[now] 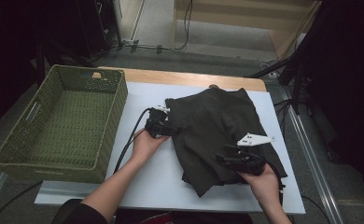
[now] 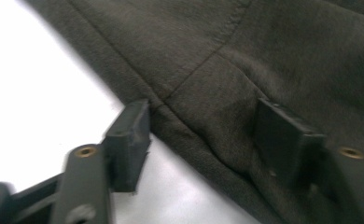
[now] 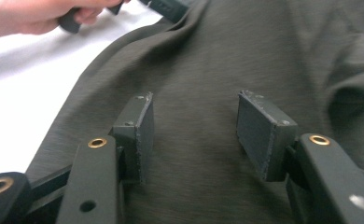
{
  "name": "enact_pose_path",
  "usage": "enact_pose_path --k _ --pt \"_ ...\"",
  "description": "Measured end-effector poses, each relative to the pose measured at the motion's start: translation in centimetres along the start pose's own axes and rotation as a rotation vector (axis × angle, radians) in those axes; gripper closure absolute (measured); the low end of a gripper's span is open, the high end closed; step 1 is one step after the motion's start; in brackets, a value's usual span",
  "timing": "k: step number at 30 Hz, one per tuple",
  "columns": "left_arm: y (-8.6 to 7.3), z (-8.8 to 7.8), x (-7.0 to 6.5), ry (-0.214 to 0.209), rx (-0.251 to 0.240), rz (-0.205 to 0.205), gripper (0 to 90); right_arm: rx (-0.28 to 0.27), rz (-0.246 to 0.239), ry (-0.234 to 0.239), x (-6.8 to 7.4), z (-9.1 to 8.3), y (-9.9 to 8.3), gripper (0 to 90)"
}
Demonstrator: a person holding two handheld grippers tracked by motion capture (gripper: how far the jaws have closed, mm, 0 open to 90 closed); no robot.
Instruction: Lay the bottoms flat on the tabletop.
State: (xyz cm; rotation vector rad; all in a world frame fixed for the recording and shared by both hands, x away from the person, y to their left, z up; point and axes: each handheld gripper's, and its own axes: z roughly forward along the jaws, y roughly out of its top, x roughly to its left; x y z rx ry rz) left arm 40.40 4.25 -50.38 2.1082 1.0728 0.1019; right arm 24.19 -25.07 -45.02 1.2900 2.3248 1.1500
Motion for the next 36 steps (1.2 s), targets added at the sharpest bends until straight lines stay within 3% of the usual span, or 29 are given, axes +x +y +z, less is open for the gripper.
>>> enact_pose_path --k 5,11,14,20,23,28,33,36 --pt "-0.1 0.1 -0.2 -0.015 0.008 0.006 63.0 -0.042 0.028 -0.037 -1.2 -1.0 0.1 45.0" --pt "-0.1 0.4 -0.7 -0.003 0.009 0.083 81.0 -0.065 0.054 -0.071 -2.3 -1.6 -0.1 44.2" --pt "0.6 0.0 -0.3 -0.025 0.043 0.061 82.2 -0.063 0.056 -0.080 -2.7 -1.5 -0.3 43.8" --pt "2.2 -2.4 1.8 -0.012 -0.004 0.012 82.2 -0.059 0.070 -0.083 -3.1 -1.4 -0.4 43.0" --pt "2.7 -3.3 3.0 -0.005 -0.023 -0.036 82.2 -0.061 0.072 -0.093 -3.2 -1.5 -0.5 42.3" --pt "3.3 -4.4 4.5 0.031 -0.045 -0.065 82.2 -0.059 0.077 -0.104 -3.6 -1.6 -0.6 42.4" --pt "3.9 -4.9 5.5 0.098 -0.064 -0.065 82.2 -0.052 0.071 -0.110 -3.8 -1.4 -0.7 42.4" --pt "3.9 -4.6 6.1 0.103 -0.069 -0.084 82.0 -0.054 0.068 -0.111 -4.2 -1.4 -0.8 42.4"
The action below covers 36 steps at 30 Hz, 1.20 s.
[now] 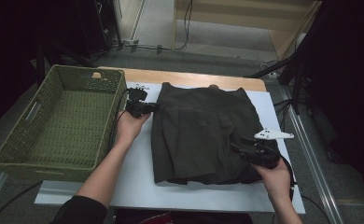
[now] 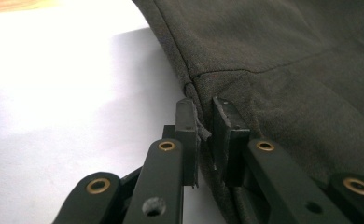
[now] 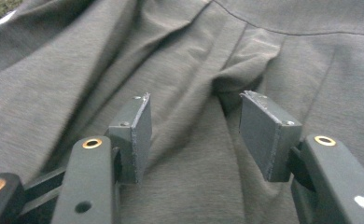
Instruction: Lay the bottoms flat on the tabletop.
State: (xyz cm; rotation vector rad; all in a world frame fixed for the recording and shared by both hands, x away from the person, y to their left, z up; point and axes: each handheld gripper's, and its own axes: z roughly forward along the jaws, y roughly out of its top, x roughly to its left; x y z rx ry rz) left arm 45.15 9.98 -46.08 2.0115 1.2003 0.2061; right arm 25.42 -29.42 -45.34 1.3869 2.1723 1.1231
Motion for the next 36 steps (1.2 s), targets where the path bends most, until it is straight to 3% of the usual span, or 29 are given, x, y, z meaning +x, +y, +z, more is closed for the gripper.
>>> enact_pose_path --k 4,8,12,21,27,36 --pt "-0.3 0.6 0.2 0.006 0.022 -0.004 76.8 -0.003 0.014 -0.009 -1.3 0.2 -0.2 42.4" --pt "-0.2 -0.1 -0.2 -0.056 0.011 -0.017 57.8 -0.003 0.037 -0.040 -3.0 0.4 -0.4 42.4" --pt "-0.3 -0.5 -1.5 -0.101 0.042 0.026 50.2 -0.004 0.058 -0.078 -4.6 0.7 -0.6 42.6" --pt "-1.0 -1.9 -3.5 -0.171 0.012 0.075 41.8 0.029 0.102 -0.124 -7.3 2.2 -1.0 40.4" --pt "-1.2 -2.7 -5.6 -0.181 0.001 0.149 41.3 0.028 0.091 -0.109 -6.7 3.2 -0.4 40.9" --pt "-2.0 -3.1 -6.6 -0.191 0.002 0.195 40.2 0.058 0.016 -0.043 -2.7 2.7 -0.5 50.1"
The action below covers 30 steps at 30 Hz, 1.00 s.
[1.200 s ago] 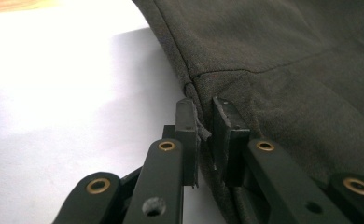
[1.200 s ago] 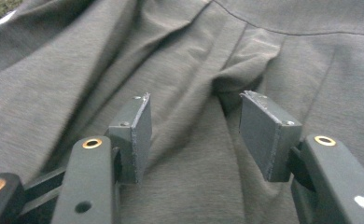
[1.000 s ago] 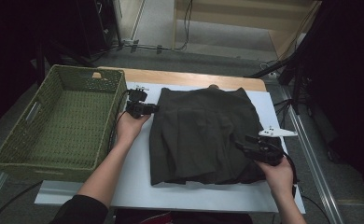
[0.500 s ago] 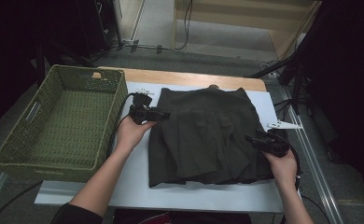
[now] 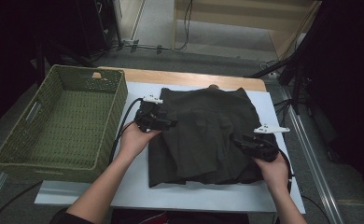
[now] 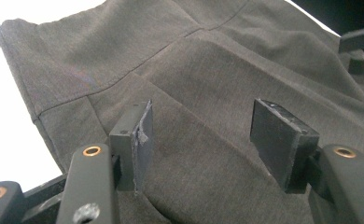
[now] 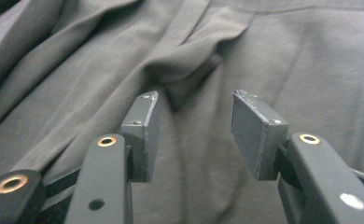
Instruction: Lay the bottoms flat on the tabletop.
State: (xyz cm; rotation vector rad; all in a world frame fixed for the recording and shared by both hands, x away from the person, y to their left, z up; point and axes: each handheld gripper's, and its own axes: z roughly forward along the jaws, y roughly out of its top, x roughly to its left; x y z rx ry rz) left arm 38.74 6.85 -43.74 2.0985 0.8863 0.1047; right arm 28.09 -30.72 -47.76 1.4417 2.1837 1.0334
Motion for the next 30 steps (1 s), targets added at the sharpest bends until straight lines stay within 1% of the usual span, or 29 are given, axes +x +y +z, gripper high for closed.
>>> enact_pose_path --k 4,5,6,8,9,11,12,13,14,15,18,21,24,25,26,27,28,29,30 --pt "-0.1 0.0 -0.2 -0.005 -0.004 0.007 40.2 0.038 -0.014 0.018 1.0 0.7 -0.9 49.7" --pt "-0.1 0.0 -0.3 -0.006 -0.003 0.008 40.2 0.058 -0.014 0.028 1.1 1.0 -1.2 49.0" --pt "-0.1 0.1 -0.3 -0.007 0.000 0.010 40.3 0.074 -0.017 0.026 1.1 1.2 -1.5 47.8" --pt "-0.2 0.3 -0.5 -0.010 -0.002 0.012 40.2 0.091 -0.001 0.041 1.0 1.5 -1.9 47.4" --pt "-0.2 0.3 -0.5 -0.011 -0.003 0.014 40.2 0.095 0.009 0.048 1.0 1.6 -2.0 50.8" --pt "-0.2 0.5 -0.7 -0.022 -0.004 0.017 40.2 0.116 0.010 0.069 1.2 1.4 -2.2 64.8" --pt "-0.2 0.6 -0.8 -0.022 -0.002 0.018 40.2 0.135 0.008 0.072 1.4 1.2 -2.2 73.6" --pt "-0.2 0.7 -0.8 -0.027 0.000 0.022 40.2 0.152 0.000 0.078 1.5 1.0 -2.1 78.1" --pt "-0.2 0.8 -1.0 -0.029 0.002 0.024 40.2 0.156 0.009 0.083 1.7 0.6 -2.1 81.7" --pt "-0.2 0.9 -1.1 -0.026 0.005 0.027 40.2 0.163 0.015 0.103 1.8 0.2 -2.1 83.7" --pt "-0.2 1.3 -1.3 -0.035 0.015 0.034 40.3 0.176 0.021 0.137 2.4 -0.7 -2.6 84.7" --pt "-0.2 1.8 -1.7 -0.040 0.032 0.043 40.3 0.175 0.010 0.142 3.3 -1.5 -3.1 84.6" --pt "-0.3 2.1 -2.0 -0.047 0.044 0.050 40.3 0.154 0.001 0.148 4.0 -2.2 -3.4 84.4" --pt "-0.3 2.2 -2.2 -0.045 0.041 0.055 40.3 0.143 0.003 0.163 4.0 -2.4 -3.4 84.1" --pt "-0.3 2.3 -2.3 -0.050 0.037 0.055 40.3 0.136 -0.001 0.163 4.0 -2.5 -3.4 83.0" --pt "-0.3 2.4 -2.4 -0.053 0.033 0.058 40.3 0.126 -0.006 0.154 3.9 -2.6 -3.4 75.9" --pt "-0.4 2.6 -2.5 -0.053 0.033 0.060 40.2 0.092 -0.017 0.121 3.8 -2.7 -3.4 64.9" --pt "-0.4 2.8 -2.6 -0.051 0.033 0.060 40.1 0.062 -0.024 0.097 3.5 -2.8 -3.4 62.2" --pt "-0.5 3.0 -2.7 -0.052 0.037 0.062 39.0 0.044 -0.028 0.083 3.2 -2.9 -3.4 61.2"
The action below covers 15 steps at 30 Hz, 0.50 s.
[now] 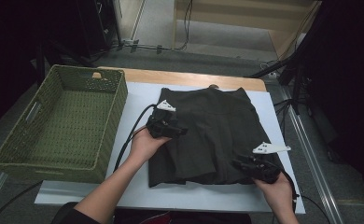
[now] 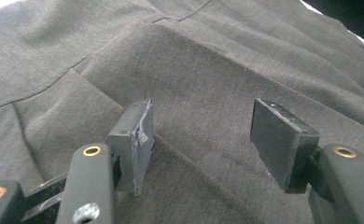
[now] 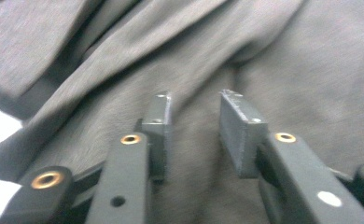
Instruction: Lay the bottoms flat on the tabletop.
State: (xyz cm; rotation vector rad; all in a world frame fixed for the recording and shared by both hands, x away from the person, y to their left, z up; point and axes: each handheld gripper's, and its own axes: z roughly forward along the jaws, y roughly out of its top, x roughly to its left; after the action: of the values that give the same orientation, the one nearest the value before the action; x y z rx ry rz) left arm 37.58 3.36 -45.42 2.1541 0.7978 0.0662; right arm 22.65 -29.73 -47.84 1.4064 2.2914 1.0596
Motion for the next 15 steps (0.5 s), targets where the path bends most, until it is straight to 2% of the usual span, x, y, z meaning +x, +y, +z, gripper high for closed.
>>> enact_pose_path --k 1,2,6,11,13,15 --pt "-0.1 0.3 -0.1 -0.003 0.003 0.002 38.5 -0.016 0.005 -0.022 -0.3 -0.1 0.0 56.4" --pt "-0.1 0.5 -0.3 -0.005 0.011 0.011 38.4 -0.033 0.005 -0.043 -0.5 -0.2 0.0 55.4" --pt "-0.5 1.4 -0.8 0.018 0.020 0.050 36.7 -0.050 0.018 -0.079 -1.6 0.1 0.1 47.8" --pt "-1.2 2.6 -0.4 0.020 0.041 0.029 36.8 -0.066 0.016 -0.116 -2.7 1.3 0.6 40.2" --pt "-1.5 3.0 -0.4 0.023 0.042 0.024 37.2 -0.077 0.033 -0.126 -3.3 1.6 1.2 38.7" --pt "-1.8 3.6 -0.3 0.019 0.072 0.021 39.3 -0.086 0.051 -0.125 -3.9 2.1 1.8 37.9"
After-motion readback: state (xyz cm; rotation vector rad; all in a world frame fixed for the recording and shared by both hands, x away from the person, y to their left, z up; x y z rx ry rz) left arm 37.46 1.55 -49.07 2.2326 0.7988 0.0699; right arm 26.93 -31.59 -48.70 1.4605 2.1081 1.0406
